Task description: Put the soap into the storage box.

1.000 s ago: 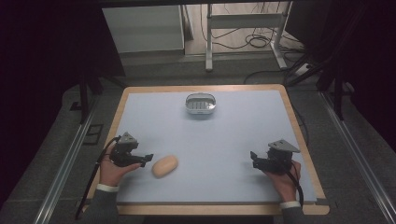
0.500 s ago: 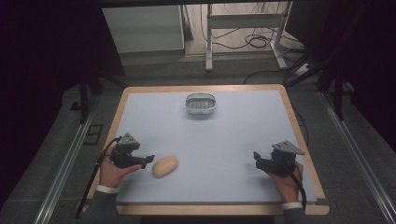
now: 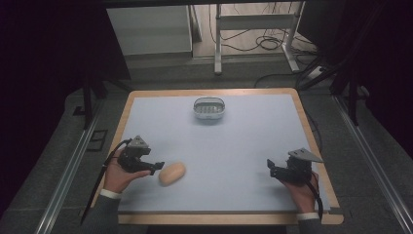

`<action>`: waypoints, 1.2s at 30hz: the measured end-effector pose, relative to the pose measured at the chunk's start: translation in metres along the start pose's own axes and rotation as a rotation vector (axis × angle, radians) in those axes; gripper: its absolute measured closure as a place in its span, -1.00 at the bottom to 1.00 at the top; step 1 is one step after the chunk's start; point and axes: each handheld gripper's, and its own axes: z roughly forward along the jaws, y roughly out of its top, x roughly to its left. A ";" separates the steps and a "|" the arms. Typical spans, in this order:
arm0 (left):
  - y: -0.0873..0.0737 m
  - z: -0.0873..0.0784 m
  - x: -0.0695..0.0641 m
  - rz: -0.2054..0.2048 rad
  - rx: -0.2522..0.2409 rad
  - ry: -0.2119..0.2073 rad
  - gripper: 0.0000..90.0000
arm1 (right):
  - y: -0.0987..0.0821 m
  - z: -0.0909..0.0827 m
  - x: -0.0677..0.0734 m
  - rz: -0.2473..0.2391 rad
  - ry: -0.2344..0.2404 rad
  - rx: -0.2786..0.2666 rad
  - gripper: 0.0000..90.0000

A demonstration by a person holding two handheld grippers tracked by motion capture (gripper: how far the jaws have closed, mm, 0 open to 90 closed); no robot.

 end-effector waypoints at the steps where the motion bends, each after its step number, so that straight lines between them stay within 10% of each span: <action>1: 0.002 -0.001 -0.001 0.006 0.002 0.002 -0.54 | 0.000 0.000 0.001 -0.003 -0.002 0.000 -0.82; 36: 0.020 0.042 -0.036 0.149 0.200 -0.089 -0.58 | -0.003 0.003 0.007 -0.029 0.012 0.016 -0.81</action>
